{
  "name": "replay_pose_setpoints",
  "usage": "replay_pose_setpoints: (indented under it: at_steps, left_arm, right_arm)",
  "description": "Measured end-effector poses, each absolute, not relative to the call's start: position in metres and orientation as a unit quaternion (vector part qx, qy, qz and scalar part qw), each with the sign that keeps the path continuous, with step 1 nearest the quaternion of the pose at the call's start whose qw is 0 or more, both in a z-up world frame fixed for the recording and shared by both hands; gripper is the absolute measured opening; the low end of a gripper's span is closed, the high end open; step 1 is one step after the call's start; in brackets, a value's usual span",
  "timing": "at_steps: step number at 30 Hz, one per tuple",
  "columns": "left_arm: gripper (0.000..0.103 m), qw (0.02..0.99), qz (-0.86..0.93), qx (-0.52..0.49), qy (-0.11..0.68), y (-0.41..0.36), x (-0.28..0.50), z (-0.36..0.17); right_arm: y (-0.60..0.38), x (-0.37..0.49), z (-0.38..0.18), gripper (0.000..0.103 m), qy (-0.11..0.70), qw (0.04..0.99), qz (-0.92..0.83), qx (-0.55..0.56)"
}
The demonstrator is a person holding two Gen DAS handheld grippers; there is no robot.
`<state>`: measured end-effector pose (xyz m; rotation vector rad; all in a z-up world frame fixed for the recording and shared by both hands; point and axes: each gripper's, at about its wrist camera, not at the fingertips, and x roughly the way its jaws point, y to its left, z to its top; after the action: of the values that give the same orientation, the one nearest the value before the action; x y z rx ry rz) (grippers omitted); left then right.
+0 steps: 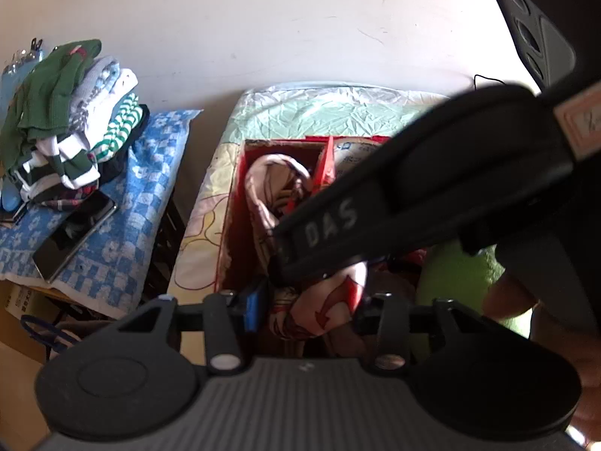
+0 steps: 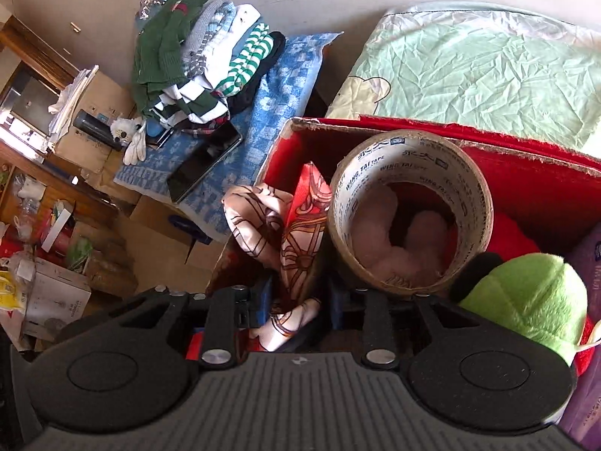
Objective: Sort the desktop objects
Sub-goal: 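Lower the shoe into the red box and open the right tool, then move the right tool back to the red gift box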
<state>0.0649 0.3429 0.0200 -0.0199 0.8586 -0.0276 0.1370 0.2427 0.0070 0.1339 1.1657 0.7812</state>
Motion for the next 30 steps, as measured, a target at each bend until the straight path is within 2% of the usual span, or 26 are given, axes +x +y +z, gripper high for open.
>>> replay_pose_setpoints:
  at_steps: [1,4,10,16,20,21,30]
  left_arm:
    - [0.064,0.910,-0.017,-0.014,0.414,0.344,0.061,0.022]
    - [0.079,0.919,-0.010,-0.016,0.393,0.343,0.051,0.031]
    - [0.081,0.942,-0.002,-0.006,0.334,0.338,0.018,0.060]
    - [0.081,0.946,-0.040,-0.028,0.321,0.312,0.021,0.067]
    - [0.094,0.944,-0.079,-0.039,0.318,0.291,0.026,0.069]
    - [0.094,0.944,-0.090,-0.037,0.316,0.284,0.027,0.070]
    - [0.094,0.932,-0.181,-0.011,0.315,0.197,0.027,0.069]
  right_arm:
    - [0.240,0.137,0.007,0.031,0.535,0.761,0.361,0.067]
    - [0.230,0.132,0.018,0.035,0.511,0.775,0.364,0.083]
    - [0.199,0.120,0.038,0.037,0.459,0.807,0.352,0.121]
    - [0.165,0.102,0.052,0.036,0.423,0.834,0.325,0.142]
    - [0.128,0.091,0.065,0.036,0.396,0.860,0.292,0.136]
    - [0.117,0.089,0.067,0.036,0.391,0.866,0.281,0.135]
    - [0.014,0.080,0.046,0.040,0.407,0.882,0.179,0.158]
